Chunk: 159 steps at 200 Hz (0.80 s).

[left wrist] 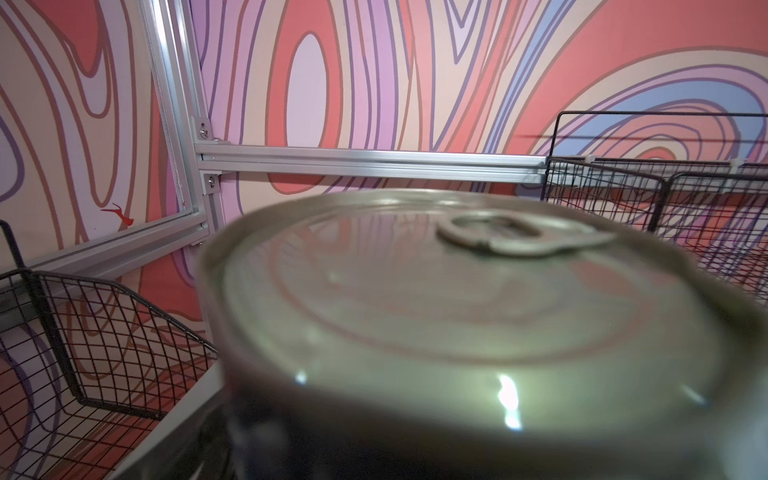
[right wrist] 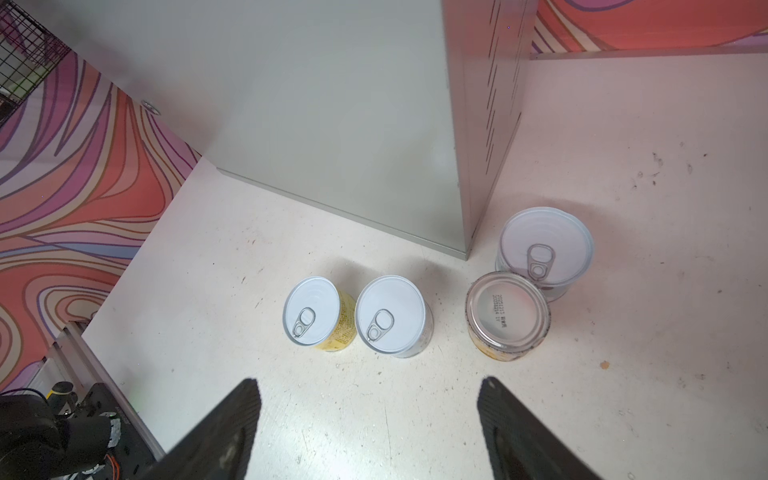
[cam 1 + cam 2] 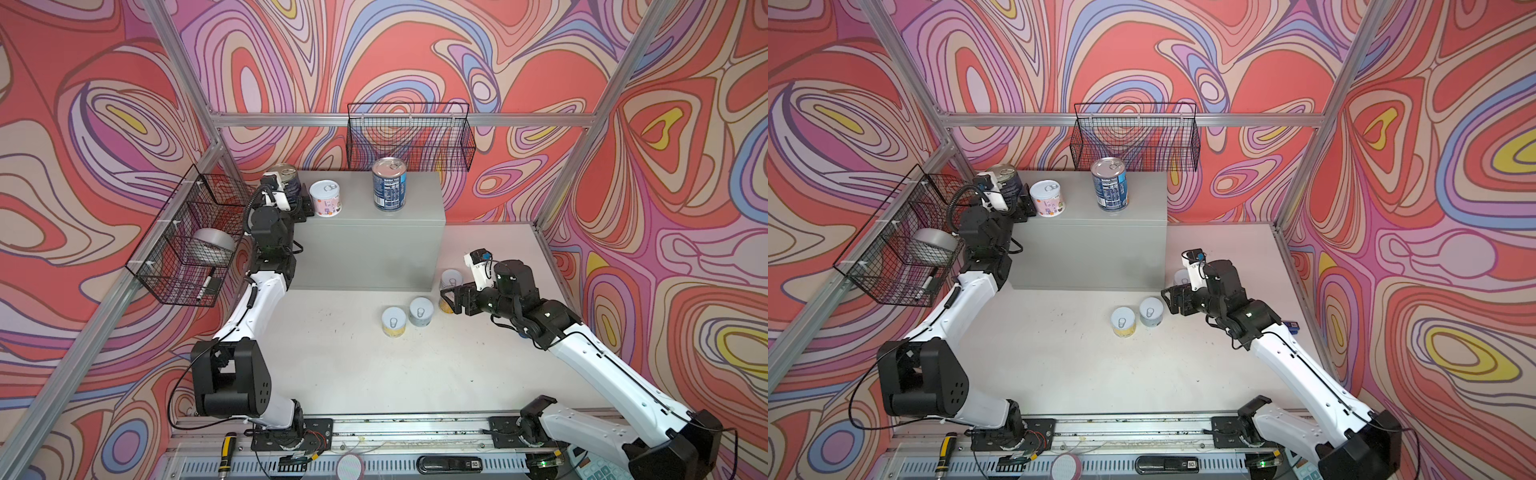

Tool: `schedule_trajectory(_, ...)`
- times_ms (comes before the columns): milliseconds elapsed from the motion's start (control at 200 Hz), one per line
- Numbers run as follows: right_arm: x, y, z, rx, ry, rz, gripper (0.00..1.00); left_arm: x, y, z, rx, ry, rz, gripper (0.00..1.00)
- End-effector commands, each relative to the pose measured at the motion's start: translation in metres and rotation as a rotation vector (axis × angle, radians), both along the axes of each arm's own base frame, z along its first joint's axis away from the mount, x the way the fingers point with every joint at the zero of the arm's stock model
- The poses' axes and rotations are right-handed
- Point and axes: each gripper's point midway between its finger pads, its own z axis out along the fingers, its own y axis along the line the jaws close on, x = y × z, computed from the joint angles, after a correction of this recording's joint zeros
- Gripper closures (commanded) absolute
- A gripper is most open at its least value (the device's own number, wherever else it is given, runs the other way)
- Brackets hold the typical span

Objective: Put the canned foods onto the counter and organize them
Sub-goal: 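Lower the dark blue can onto the cabinet top with the left gripper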

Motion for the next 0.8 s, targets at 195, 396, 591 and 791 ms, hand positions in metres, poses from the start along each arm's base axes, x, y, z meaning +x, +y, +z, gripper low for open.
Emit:
schedule_trajectory(195,-0.001,0.002,0.001,0.02,0.009,0.004,0.15,-0.015,-0.002,-0.047,0.029,0.123,-0.016,0.0)
schedule_trajectory(396,-0.003,0.0,0.0,0.024,0.003,-0.003,0.15,-0.032,0.018,-0.035,-0.001,0.117,0.099,0.0)
schedule_trajectory(591,-0.006,-0.003,0.003,0.028,-0.008,-0.006,0.15,-0.048,0.025,-0.031,-0.02,0.11,0.141,0.0)
schedule_trajectory(791,-0.009,-0.003,0.004,0.032,-0.012,-0.001,0.15,-0.064,0.021,-0.022,-0.048,0.075,0.114,0.0)
